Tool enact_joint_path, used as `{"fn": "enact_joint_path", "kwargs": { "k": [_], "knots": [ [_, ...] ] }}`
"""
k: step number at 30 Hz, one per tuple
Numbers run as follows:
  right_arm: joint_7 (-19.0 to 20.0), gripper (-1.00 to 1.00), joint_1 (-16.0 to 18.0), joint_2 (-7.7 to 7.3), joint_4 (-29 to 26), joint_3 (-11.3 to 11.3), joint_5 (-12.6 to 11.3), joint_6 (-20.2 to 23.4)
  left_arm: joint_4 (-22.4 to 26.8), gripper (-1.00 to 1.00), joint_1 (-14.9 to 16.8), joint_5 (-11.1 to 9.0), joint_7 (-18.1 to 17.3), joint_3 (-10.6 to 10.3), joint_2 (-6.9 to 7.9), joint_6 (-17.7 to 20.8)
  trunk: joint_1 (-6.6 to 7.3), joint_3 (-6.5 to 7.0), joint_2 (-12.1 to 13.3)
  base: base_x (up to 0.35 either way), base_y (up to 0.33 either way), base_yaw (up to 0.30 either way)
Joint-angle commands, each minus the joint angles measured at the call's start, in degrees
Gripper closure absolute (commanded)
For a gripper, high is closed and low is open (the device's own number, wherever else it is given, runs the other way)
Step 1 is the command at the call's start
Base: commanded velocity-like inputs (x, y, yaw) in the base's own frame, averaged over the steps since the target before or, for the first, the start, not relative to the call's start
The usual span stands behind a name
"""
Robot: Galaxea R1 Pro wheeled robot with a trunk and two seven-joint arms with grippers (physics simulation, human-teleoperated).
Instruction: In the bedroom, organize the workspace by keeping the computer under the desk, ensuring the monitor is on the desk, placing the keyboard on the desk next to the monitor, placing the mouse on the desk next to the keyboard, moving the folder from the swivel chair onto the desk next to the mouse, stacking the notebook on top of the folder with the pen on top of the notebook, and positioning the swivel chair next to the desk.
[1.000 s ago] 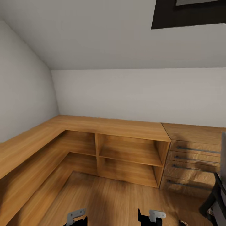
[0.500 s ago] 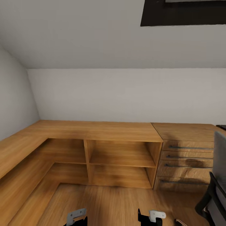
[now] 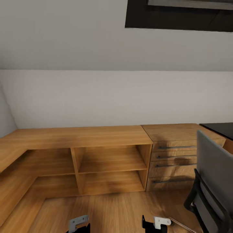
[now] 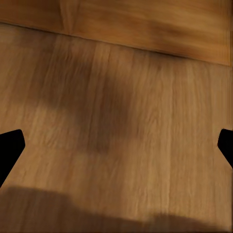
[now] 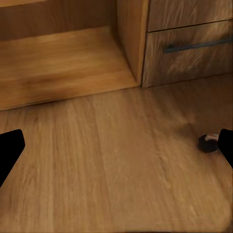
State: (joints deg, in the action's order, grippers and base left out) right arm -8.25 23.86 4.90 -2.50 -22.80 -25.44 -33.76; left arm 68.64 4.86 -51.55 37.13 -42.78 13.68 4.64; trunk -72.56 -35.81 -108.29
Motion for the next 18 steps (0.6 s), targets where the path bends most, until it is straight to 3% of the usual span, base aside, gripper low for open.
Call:
{"fn": "enact_joint_path", "kwargs": {
  "k": [1,7,18],
  "knots": [
    [-0.37,-1.0,0.05,0.02,0.04,-0.49,-0.23,-0.1,0.09,-1.0,0.06,-0.13,0.4,-0.16,0.06,0.19,0.01,-0.06,-0.03,0.002,0.0,-0.291],
    [-0.37,-1.0,0.05,0.01,0.04,-0.49,-0.23,-0.16,-0.22,-1.0,0.06,-0.08,0.4,-0.14,0.05,0.19,0.01,-0.06,-0.03,0.125,0.152,-0.292],
    [-0.37,-1.0,0.05,0.02,0.04,-0.49,-0.23,-0.09,-0.26,-1.0,0.06,-0.05,0.4,-0.11,-0.18,0.19,0.01,-0.06,-0.03,0.16,0.281,-0.292]
  ]
}}
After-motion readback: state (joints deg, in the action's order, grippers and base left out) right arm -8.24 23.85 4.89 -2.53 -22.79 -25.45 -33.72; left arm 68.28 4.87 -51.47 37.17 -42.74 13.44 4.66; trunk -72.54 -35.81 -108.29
